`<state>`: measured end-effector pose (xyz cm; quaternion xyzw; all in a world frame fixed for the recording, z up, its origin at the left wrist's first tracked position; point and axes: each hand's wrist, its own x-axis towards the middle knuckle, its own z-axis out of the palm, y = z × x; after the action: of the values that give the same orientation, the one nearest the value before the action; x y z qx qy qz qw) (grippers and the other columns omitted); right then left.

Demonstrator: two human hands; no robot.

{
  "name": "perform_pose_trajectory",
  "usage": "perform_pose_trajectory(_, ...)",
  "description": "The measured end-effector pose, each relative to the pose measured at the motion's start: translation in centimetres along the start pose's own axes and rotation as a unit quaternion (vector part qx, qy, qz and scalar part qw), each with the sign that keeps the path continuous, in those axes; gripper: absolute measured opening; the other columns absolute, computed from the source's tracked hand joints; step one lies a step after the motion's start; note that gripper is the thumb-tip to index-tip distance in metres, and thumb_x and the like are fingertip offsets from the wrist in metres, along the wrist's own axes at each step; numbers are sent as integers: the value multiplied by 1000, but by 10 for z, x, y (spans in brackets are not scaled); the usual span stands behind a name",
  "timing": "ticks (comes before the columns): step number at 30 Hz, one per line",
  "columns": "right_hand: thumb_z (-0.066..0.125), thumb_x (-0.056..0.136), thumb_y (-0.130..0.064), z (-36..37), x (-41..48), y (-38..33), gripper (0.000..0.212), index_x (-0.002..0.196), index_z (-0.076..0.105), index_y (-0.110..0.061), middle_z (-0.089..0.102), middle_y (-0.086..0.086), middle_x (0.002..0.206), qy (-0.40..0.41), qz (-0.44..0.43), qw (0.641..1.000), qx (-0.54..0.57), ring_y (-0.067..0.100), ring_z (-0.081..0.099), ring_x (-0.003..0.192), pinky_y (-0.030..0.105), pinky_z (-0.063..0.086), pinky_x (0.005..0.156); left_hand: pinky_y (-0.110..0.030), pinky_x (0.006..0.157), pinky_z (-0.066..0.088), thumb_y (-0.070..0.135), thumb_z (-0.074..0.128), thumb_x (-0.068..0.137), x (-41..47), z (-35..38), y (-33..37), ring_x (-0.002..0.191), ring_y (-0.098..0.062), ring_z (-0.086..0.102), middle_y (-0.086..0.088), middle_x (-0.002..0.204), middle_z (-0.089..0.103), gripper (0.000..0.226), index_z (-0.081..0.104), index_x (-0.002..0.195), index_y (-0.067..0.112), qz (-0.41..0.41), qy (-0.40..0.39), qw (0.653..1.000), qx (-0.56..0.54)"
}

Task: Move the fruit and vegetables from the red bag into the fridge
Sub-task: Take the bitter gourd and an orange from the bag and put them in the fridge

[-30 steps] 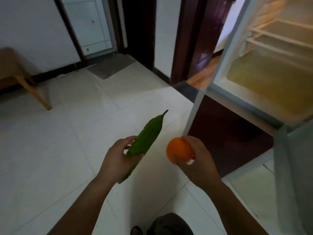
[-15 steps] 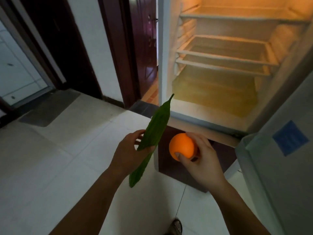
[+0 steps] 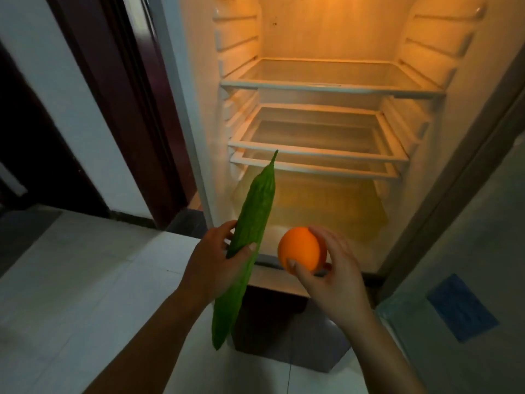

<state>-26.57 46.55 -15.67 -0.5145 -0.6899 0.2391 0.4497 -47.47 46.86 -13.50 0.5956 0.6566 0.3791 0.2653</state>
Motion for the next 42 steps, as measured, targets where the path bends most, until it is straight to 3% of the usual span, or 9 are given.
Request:
perform_pose_trajectory(8, 64, 67, -54, 14, 61, 5, 62, 124, 47, -33, 38, -32, 124, 73, -7, 997, -30, 0, 45, 113, 41, 52, 86, -18, 72, 44, 43, 63, 82, 82, -7, 5, 95, 5, 49, 18, 106, 47, 43, 47, 122, 41, 76, -24, 997, -18)
perform_pose_trajectory(13, 71, 68, -46, 19, 117, -22, 66, 127, 46, -31, 45, -12, 131, 137, -44, 988, -51, 2, 45, 115, 40, 53, 84, -17, 68, 39, 43, 63, 81, 138, -31, 28, 95, 5, 49, 19, 107, 51, 42, 46, 120, 45, 152, -35, 987, -46)
perform_pose_trajectory(18, 70, 71, -39, 11, 164, -52, 64, 128, 46, -26, 43, -13, 129, 210, -101, 970, -71, -1, 43, 113, 21, 50, 80, -22, 68, 45, 43, 61, 82, 180, -53, 58, 93, -2, 51, 10, 111, 52, 47, 48, 126, 36, 221, -19, 974, -49)
perform_pose_trajectory(22, 69, 71, -38, -8, 189, -66, 61, 127, 45, -26, 42, -15, 126, 242, -133, 957, -85, -10, 41, 111, 8, 46, 74, -39, 72, 54, 49, 60, 82, 202, -63, 81, 89, -10, 56, 10, 106, 57, 38, 52, 117, 38, 255, -17, 964, -67)
perform_pose_trajectory(26, 66, 70, -47, -25, 214, -75, 65, 128, 46, -24, 44, -9, 128, 257, -146, 951, -88, 6, 46, 114, 25, 53, 77, -33, 68, 55, 42, 62, 83, 220, -73, 107, 81, -8, 59, 10, 100, 58, 29, 53, 111, 40, 261, -8, 962, -80)
perform_pose_trajectory(28, 67, 71, -46, -31, 227, -81, 67, 130, 43, -25, 41, -12, 129, 254, -157, 949, -96, 4, 43, 114, 27, 52, 80, -25, 65, 55, 41, 62, 83, 228, -80, 120, 76, -5, 61, 9, 96, 60, 28, 54, 110, 38, 251, -15, 965, -72)
perform_pose_trajectory(31, 68, 72, -43, -36, 245, -86, 71, 135, 39, -26, 40, -9, 133, 243, -164, 950, -109, 1, 39, 115, 28, 50, 84, -37, 71, 56, 43, 60, 83, 239, -86, 135, 76, -10, 65, 10, 91, 63, 22, 56, 105, 38, 235, -25, 970, -50)
perform_pose_trajectory(38, 68, 71, -47, -49, 265, -80, 69, 131, 42, -27, 41, -9, 132, 245, -161, 952, -89, 3, 43, 114, 33, 53, 84, -35, 77, 51, 52, 58, 82, 265, -89, 178, 85, -12, 59, 12, 92, 57, 39, 58, 113, 29, 213, 28, 976, 31)
perform_pose_trajectory(42, 76, 72, -33, -55, 266, -70, 68, 131, 43, -27, 38, -13, 129, 250, -144, 953, -90, 1, 40, 112, 36, 52, 85, -22, 60, 43, 49, 59, 83, 286, -81, 197, 73, -6, 53, 11, 88, 55, 47, 53, 120, 20, 201, 42, 978, 30)
